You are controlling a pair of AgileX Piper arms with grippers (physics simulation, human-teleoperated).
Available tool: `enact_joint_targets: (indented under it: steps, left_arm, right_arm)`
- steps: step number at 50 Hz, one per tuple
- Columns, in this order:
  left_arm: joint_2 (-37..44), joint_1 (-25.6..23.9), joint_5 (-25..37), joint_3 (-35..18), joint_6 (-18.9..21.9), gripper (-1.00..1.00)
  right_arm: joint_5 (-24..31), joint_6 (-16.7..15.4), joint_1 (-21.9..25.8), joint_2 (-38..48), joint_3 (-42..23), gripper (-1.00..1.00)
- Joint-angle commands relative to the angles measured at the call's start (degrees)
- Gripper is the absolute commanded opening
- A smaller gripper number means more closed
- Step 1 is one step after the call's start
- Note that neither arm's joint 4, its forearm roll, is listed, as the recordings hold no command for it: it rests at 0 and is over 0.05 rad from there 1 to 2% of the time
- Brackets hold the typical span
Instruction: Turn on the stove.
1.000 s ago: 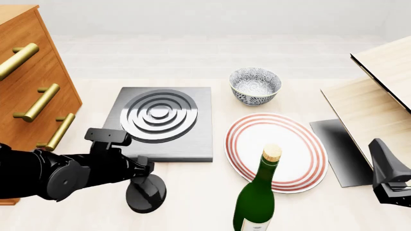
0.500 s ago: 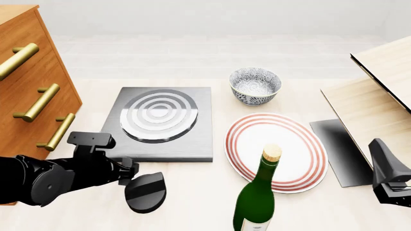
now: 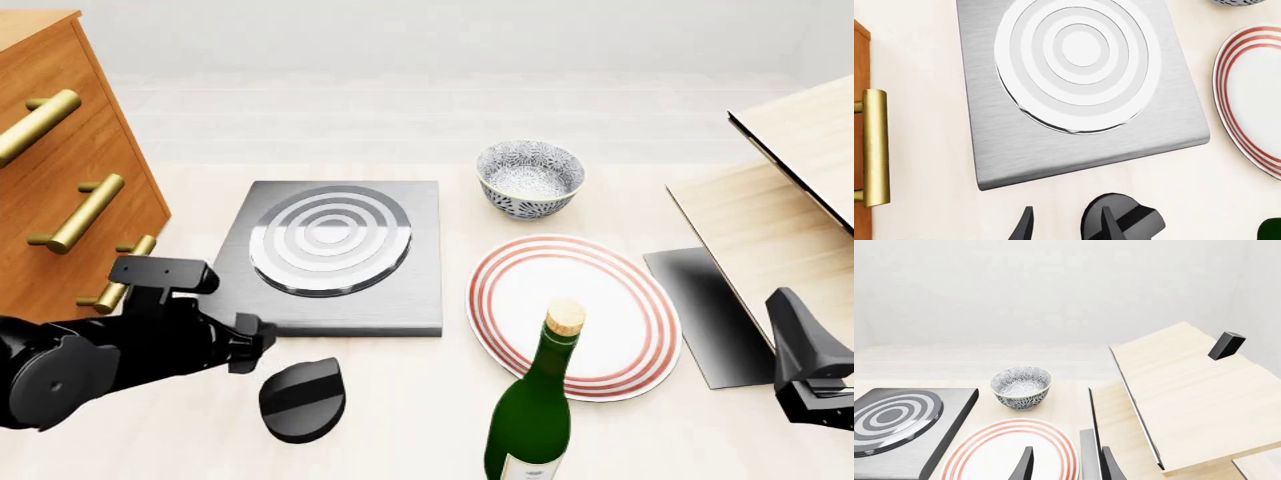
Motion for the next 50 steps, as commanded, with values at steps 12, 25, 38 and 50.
enact_joint_targets:
  steps: [12,25,38,50]
  left_arm:
    - [-15.5,-2.8,10.3,-2.7,-0.6,1.00]
    - [-23.8,-4.2,16.9,-7.9,-2.3,1.00]
    - [-35.3,-9.1,17.8,-9.4,-3.7,1.00]
    - [-49.5,-11.1,17.4,-9.1,-3.6,1.00]
  right_arm:
    - [0.0,0.0,0.0,0.0,0.0,1.00]
    - [0.0,0.0,0.0,0.0,0.0,1.00]
    - [0.0,0.0,0.0,0.0,0.0,1.00]
    - [0.0,0.0,0.0,0.0,0.0,1.00]
